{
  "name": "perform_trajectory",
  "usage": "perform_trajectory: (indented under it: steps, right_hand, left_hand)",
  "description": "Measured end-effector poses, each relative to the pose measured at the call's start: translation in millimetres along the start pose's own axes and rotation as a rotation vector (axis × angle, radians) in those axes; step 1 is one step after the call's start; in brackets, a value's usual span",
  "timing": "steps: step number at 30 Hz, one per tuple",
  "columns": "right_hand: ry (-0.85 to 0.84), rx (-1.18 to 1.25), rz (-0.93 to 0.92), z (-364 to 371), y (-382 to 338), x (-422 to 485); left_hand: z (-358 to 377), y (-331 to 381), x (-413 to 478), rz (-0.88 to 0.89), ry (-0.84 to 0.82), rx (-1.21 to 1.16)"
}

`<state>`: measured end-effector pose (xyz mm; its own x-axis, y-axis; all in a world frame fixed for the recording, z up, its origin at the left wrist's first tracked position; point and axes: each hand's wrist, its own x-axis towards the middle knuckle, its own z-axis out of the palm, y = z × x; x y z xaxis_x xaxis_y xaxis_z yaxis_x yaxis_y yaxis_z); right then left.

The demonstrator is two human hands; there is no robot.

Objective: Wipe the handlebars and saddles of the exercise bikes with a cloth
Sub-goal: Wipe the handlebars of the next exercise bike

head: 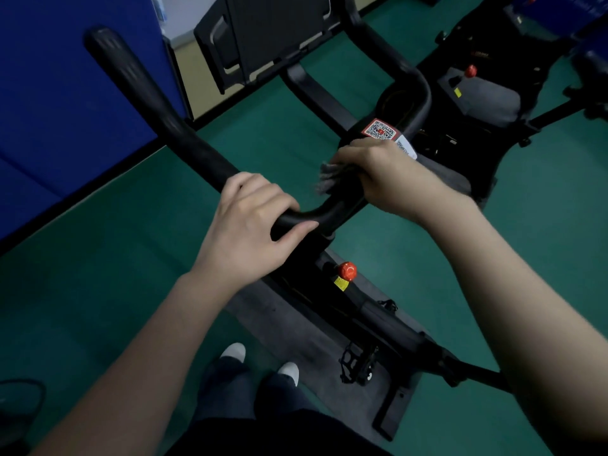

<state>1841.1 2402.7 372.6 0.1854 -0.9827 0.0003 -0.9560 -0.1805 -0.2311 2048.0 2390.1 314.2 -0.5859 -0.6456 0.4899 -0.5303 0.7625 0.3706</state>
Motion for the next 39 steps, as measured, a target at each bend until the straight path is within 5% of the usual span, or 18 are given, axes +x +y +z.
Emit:
perform_trajectory:
  steps: [6, 11, 21, 29, 39]
  right_hand:
    - [0.533, 0.25, 0.145, 36, -10, -33]
    - [0.756, 0.449, 0.359, 66, -36, -46]
    - [0.991, 0.576, 0.622, 88, -61, -47]
    - [1.015, 0.767, 0.764, 96, -88, -59]
    - [1.101, 0.787, 1.116, 102, -102, -131]
  left_hand:
    - [-1, 1, -1, -0.006, -0.027, 0.009]
    - [-1, 1, 1, 0.002, -0.035, 0.02]
    - [-1, -3, 1, 0.062, -0.056, 0.068]
    - [-4, -7, 4, 0.163, -0.074, 0.091]
    - [-1, 18, 1, 0.392, -0.15, -0.146]
